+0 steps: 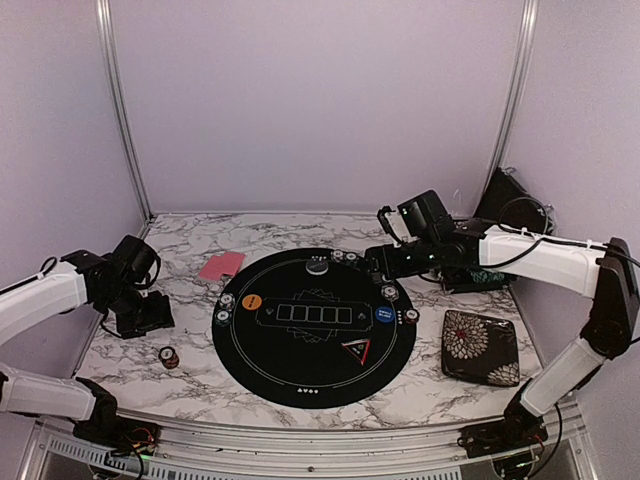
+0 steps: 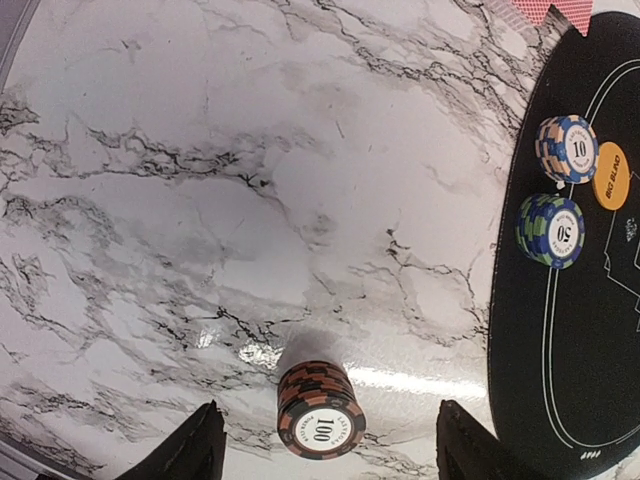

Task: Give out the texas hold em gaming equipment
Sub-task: Pick up the pile of poker chips from the pile of poker chips.

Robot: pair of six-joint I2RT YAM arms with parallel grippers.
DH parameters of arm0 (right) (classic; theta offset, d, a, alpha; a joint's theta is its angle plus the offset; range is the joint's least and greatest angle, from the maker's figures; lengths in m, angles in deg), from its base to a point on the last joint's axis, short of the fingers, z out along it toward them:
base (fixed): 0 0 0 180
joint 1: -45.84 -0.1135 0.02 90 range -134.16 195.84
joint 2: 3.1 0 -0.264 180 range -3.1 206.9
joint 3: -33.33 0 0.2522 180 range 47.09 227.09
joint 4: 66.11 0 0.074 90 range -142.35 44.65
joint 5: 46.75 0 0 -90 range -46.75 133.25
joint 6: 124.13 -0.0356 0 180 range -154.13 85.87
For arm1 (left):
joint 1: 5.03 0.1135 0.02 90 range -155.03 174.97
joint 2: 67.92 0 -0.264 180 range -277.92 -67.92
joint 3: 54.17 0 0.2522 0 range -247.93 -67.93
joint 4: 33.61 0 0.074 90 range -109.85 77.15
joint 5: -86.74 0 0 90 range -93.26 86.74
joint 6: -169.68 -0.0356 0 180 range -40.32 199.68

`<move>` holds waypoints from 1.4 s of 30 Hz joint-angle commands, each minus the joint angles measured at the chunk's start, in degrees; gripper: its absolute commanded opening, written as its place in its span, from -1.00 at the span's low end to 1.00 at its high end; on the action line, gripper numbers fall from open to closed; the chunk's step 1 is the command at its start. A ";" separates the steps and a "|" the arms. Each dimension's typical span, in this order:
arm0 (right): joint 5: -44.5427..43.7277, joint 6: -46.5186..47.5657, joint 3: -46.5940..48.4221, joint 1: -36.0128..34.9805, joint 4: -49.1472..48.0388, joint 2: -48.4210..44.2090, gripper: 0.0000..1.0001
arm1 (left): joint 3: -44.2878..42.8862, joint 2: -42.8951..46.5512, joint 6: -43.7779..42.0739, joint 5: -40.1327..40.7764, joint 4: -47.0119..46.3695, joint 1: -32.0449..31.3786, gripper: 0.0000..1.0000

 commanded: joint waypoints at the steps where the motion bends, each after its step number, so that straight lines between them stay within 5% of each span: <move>1: 2.41 2.30 2.80 -0.47 -2.39 0.58 0.87 | 1.48 0.73 3.76 2.48 3.80 -2.28 0.47; 17: 5.01 3.98 2.44 -0.48 -3.90 0.98 0.87 | 4.31 -2.85 9.90 4.93 4.01 -9.37 0.42; 42: 4.96 4.48 1.62 -0.13 -4.41 0.94 0.88 | 5.78 -7.71 10.43 3.27 0.17 -10.87 0.28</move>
